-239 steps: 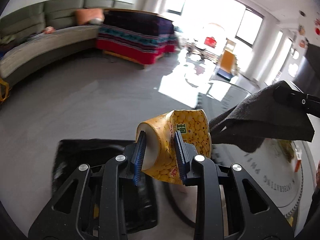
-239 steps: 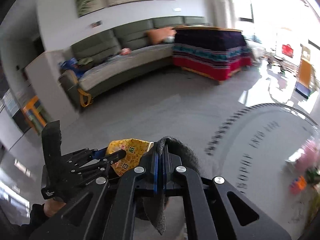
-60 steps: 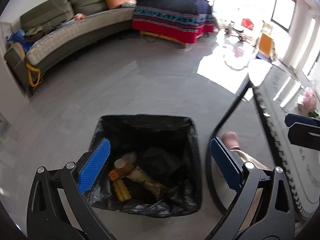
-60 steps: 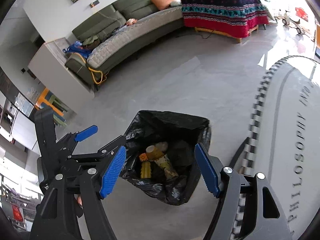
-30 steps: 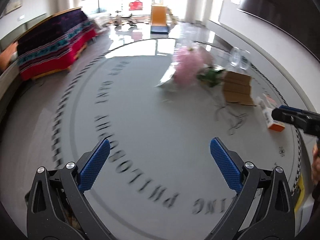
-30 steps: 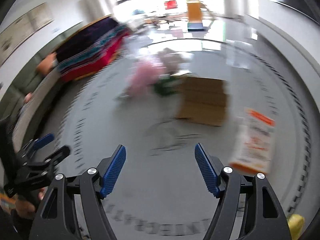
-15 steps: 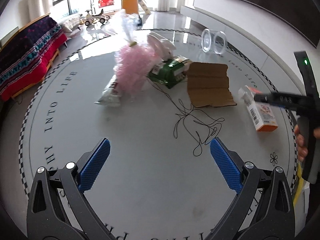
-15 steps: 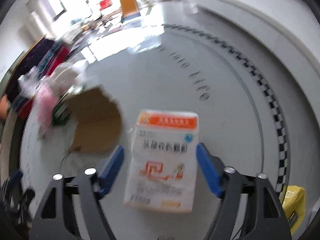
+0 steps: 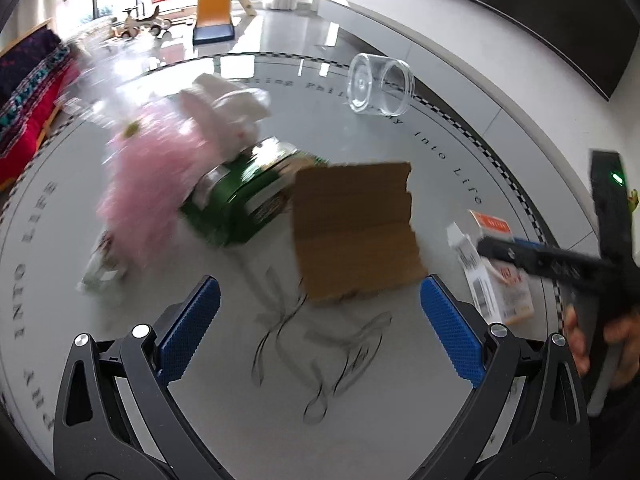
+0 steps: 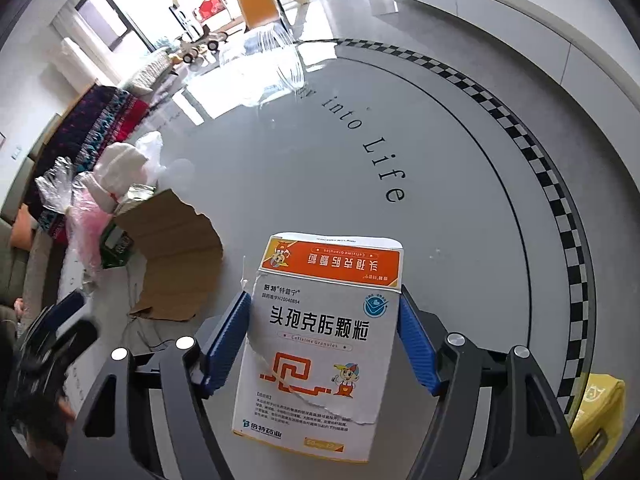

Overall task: Collect trash
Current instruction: 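Grasp the cardboard piece with the left tool while the right tool holds the medicine box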

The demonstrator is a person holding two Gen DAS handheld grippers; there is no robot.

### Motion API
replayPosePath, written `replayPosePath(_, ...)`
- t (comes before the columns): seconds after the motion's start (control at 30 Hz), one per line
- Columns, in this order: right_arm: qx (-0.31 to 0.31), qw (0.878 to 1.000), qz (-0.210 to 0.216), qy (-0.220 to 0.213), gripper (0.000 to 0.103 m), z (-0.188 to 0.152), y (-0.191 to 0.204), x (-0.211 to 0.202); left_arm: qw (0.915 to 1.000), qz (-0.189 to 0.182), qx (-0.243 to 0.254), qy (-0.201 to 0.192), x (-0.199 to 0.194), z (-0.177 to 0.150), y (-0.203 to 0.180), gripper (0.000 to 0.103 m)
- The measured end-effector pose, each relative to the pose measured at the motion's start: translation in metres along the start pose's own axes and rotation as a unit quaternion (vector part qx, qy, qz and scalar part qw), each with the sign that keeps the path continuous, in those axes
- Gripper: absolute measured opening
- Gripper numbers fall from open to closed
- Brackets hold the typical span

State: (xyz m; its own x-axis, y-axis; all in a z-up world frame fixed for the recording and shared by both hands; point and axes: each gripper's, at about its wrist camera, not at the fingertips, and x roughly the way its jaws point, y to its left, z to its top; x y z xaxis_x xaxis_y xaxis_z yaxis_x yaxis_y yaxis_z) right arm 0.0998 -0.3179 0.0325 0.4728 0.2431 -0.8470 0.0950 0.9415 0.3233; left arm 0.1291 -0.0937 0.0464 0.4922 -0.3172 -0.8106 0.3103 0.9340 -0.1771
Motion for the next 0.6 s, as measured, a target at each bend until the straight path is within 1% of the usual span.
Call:
replayPosePath(0.1, -0.004, 1.0, 0.01, -0.004, 0.072, 0.0, -0.005, -0.008, 0.9996, 0.0, 0.026, 0.008, 0.017, 0.02, -0.009, 0.097)
replayPosePath(0.13, -0.009, 1.0, 0.013, -0.002, 0.072, -0.001, -0.006, -0.01, 0.9989, 0.002, 0.046, 0.01, 0.022, 0.026, -0.013, 0.097)
replayPosePath(0.17, -0.011, 1.0, 0.016, 0.0, 0.072, -0.001, -0.005, -0.011, 0.9966, 0.002, 0.082, 0.014, 0.026, 0.035, -0.02, 0.097)
replayPosePath(0.2, -0.013, 1.0, 0.021, 0.001, 0.072, -0.001, -0.005, -0.012, 0.9941, 0.002, 0.107, 0.018, 0.029, 0.04, -0.024, 0.097)
replayPosePath(0.23, -0.016, 1.0, 0.025, 0.002, 0.072, 0.0, -0.005, -0.011, 0.9903, 0.001, 0.137, 0.023, 0.033, 0.046, -0.028, 0.097)
replayPosePath(0.27, -0.022, 0.999, 0.028, 0.001, 0.072, 0.0, -0.005, -0.012, 0.9845, 0.003, 0.172, 0.032, 0.038, 0.05, -0.034, 0.097)
replayPosePath(0.33, -0.028, 0.999, 0.033, -0.001, 0.072, 0.001, -0.003, -0.013, 0.9741, 0.008, 0.219, 0.056, 0.049, 0.055, -0.04, 0.097)
replayPosePath(0.4, -0.031, 0.999, 0.038, -0.001, 0.072, 0.001, -0.003, -0.013, 0.9667, 0.013, 0.246, 0.068, 0.057, 0.055, -0.045, 0.097)
replayPosePath(0.43, -0.033, 0.999, 0.038, -0.002, 0.072, 0.003, -0.004, -0.014, 0.9607, 0.019, 0.269, 0.066, 0.061, 0.056, -0.05, 0.097)
replayPosePath(0.5, -0.036, 0.999, 0.038, -0.002, 0.072, 0.004, -0.003, -0.012, 0.955, 0.015, 0.288, 0.069, 0.066, 0.057, -0.056, 0.097)
replayPosePath(0.53, -0.037, 0.999, 0.038, -0.002, 0.072, 0.005, -0.003, -0.011, 0.9531, 0.006, 0.294, 0.07, 0.069, 0.059, -0.059, 0.095)
replayPosePath(0.57, -0.036, 0.999, 0.037, -0.003, 0.072, 0.006, -0.002, -0.01, 0.9516, 0.002, 0.299, 0.071, 0.073, 0.059, -0.062, 0.086)
replayPosePath(0.6, -0.035, 0.999, 0.037, -0.003, 0.073, 0.007, -0.003, -0.01, 0.9509, 0.008, 0.3, 0.077, 0.079, 0.061, -0.064, 0.077)
